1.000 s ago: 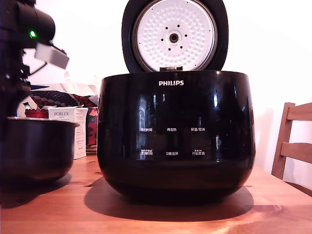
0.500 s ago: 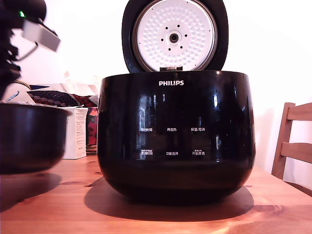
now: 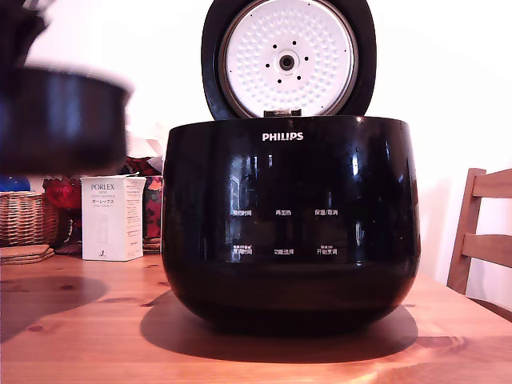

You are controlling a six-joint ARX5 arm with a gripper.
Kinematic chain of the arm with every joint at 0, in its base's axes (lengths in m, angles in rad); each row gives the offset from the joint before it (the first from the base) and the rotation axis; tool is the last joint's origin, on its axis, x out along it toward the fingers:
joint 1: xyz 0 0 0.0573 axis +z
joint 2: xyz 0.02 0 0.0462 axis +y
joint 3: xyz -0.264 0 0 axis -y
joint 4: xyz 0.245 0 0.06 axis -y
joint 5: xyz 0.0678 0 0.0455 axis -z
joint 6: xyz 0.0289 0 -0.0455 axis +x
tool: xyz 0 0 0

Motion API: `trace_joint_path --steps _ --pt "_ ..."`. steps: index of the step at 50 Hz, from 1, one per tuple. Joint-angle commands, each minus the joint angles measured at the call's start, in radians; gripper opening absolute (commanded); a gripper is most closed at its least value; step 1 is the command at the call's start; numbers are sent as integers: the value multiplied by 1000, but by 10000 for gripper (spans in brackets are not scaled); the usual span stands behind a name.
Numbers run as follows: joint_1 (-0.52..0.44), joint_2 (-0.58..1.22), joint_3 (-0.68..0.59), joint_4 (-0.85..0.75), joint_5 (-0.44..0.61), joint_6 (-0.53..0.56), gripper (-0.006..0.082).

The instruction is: Pick up the metallic pot next to the rice cooker

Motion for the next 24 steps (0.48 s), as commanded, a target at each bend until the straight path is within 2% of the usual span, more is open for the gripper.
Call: trace_joint_path --steps 1,7,24 --pt "-24 -40 54 16 -5 -15 -24" --pt "-49 -40 89 16 -29 -36 -24" --pt "-74 -40 90 15 -40 -36 -24"
